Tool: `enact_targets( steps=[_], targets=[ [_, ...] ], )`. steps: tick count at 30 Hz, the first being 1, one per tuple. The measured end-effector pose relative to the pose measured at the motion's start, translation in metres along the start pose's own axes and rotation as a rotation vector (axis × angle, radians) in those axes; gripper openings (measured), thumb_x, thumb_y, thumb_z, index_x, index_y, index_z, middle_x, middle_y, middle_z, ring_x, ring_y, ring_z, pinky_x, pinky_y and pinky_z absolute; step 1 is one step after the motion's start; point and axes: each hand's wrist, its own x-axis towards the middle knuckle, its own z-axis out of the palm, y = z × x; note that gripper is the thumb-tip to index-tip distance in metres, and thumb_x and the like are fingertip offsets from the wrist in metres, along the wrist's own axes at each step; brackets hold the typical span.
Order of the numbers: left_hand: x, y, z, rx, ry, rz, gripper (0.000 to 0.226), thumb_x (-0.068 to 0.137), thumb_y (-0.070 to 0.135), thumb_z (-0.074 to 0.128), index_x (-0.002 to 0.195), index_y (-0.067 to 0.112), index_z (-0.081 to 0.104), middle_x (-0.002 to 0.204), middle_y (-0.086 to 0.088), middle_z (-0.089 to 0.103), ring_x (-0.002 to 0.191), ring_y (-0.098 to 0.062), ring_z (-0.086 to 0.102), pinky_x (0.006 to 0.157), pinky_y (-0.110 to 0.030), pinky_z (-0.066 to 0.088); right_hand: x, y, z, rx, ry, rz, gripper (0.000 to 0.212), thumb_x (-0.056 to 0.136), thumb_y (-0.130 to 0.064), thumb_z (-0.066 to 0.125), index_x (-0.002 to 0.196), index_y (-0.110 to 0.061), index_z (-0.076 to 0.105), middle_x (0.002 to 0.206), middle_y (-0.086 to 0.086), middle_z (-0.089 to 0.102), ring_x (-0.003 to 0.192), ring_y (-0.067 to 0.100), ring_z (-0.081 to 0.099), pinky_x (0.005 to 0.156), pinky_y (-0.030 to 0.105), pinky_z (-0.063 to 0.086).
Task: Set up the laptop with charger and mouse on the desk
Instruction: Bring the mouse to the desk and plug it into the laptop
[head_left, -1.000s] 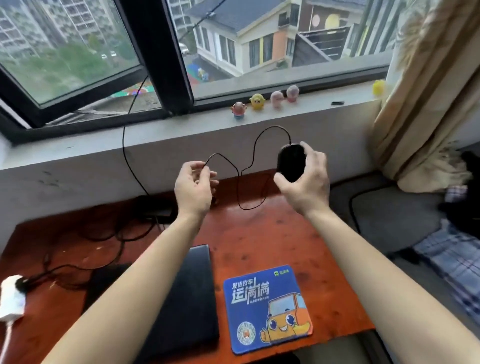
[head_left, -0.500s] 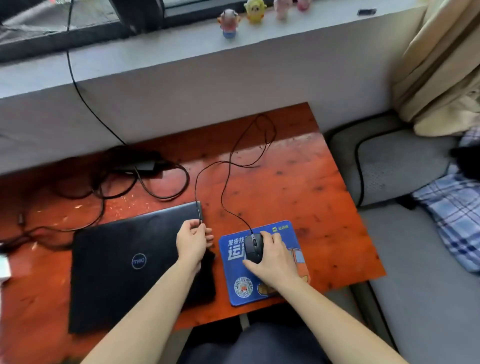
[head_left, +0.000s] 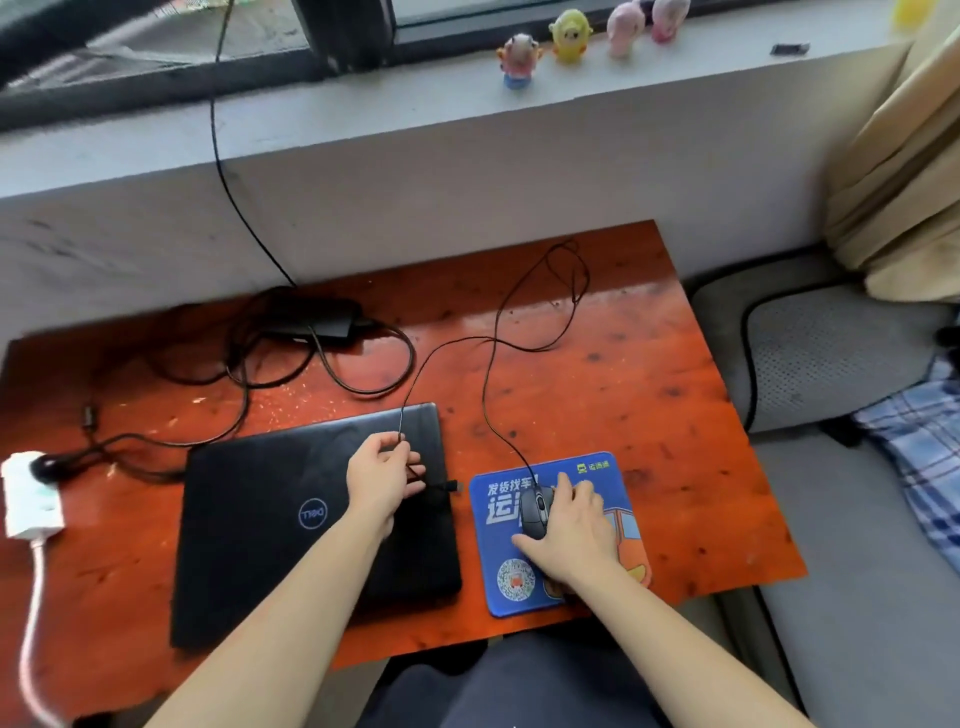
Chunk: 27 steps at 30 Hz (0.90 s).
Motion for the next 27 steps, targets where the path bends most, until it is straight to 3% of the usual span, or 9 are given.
enact_targets(
  steps=[3,6,8,10,12,14,16,21,27],
  targets=[
    [-0.002,0.021,-0.018,-0.026,0.014,0.073,0.017,0.1,0.011,0.054,0.114,0.016,0.063,0.095,-0.011,0.069,0.078,-0.018,0.068,0.067,-0.032,0.06,0.005,-0.025,-0.017,0.073,0.09,-0.133,0.099,0.091,-0.06,0.059,0.16,-0.015,0.005,0.16,0.014,0.018,0.146,0.032,0.024,0.114,0.044,0.034],
    [-0.005,0.034,-0.041,-0.001,0.032,0.172,0.02,0.1,0.012,0.055,0.117,0.019,0.064,0.092,-0.009,0.071,0.077,-0.016,0.068,0.066,-0.03,0.059,0.016,-0.06,-0.028,0.293,0.126,-0.295,0.073,0.099,-0.041,0.054,0.158,-0.016,0.019,0.156,0.01,0.029,0.142,0.028,0.032,0.113,0.041,0.035],
    [-0.007,0.04,-0.059,0.043,0.06,0.243,0.02,0.1,0.014,0.057,0.117,0.021,0.066,0.088,-0.006,0.071,0.074,-0.013,0.067,0.063,-0.025,0.054,0.029,-0.087,-0.035,0.489,0.018,-0.276,0.06,0.102,-0.034,0.049,0.155,-0.016,0.03,0.15,0.009,0.04,0.135,0.027,0.044,0.112,0.041,0.039],
    [-0.013,0.041,-0.078,0.084,0.086,0.289,0.02,0.1,0.016,0.058,0.114,0.024,0.068,0.083,-0.003,0.071,0.072,-0.011,0.065,0.063,-0.023,0.051,0.041,-0.119,-0.042,0.827,-0.197,-0.145,0.045,0.103,-0.027,0.044,0.147,-0.015,0.043,0.134,0.005,0.057,0.11,0.022,0.06,0.09,0.038,0.052],
    [-0.02,0.039,-0.097,0.115,0.09,0.331,0.019,0.099,0.016,0.06,0.112,0.025,0.071,0.079,-0.001,0.07,0.071,-0.01,0.062,0.07,-0.025,0.053,0.046,-0.148,-0.05,1.165,-0.4,-0.016,0.029,0.104,-0.022,0.041,0.128,-0.014,0.054,0.115,0.002,0.062,0.081,0.015,0.059,0.064,0.029,0.045],
    [-0.026,0.034,-0.117,0.159,0.097,0.363,0.019,0.098,0.017,0.062,0.109,0.027,0.073,0.074,0.002,0.068,0.068,-0.006,0.06,0.07,-0.025,0.055,0.049,-0.173,-0.053,1.346,-0.503,0.028,0.016,0.102,-0.022,0.043,0.109,-0.017,0.058,0.119,0.004,0.065,0.075,0.015,0.056,0.059,0.027,0.038],
    [-0.031,0.029,-0.134,0.188,0.087,0.388,0.018,0.097,0.015,0.063,0.104,0.029,0.073,0.07,0.003,0.065,0.061,-0.001,0.058,0.065,-0.018,0.052,0.049,-0.195,-0.052,1.449,-0.552,0.004,0.015,0.099,-0.023,0.048,0.108,-0.017,0.058,0.123,0.006,0.068,0.072,0.014,0.056,0.054,0.024,0.037],
    [-0.025,0.021,-0.185,0.278,0.152,0.42,0.017,0.096,0.018,0.064,0.104,0.029,0.074,0.071,0.006,0.067,0.066,-0.003,0.06,0.072,-0.017,0.05,0.037,-0.253,-0.064,1.558,-0.343,-0.126,0.025,0.106,-0.016,0.047,0.131,-0.019,0.049,0.091,-0.001,0.066,0.056,0.003,0.045,0.045,0.015,0.03],
    [0.015,0.024,-0.251,0.37,0.22,0.54,0.013,0.097,0.028,0.062,0.089,0.029,0.071,0.07,0.009,0.068,0.074,-0.011,0.064,0.07,-0.025,0.047,0.017,-0.325,-0.075,1.443,-0.083,-0.329,0.043,0.106,-0.008,0.045,0.148,-0.018,0.042,0.089,0.001,0.062,0.06,0.004,0.053,0.054,0.016,0.041]
  ],
)
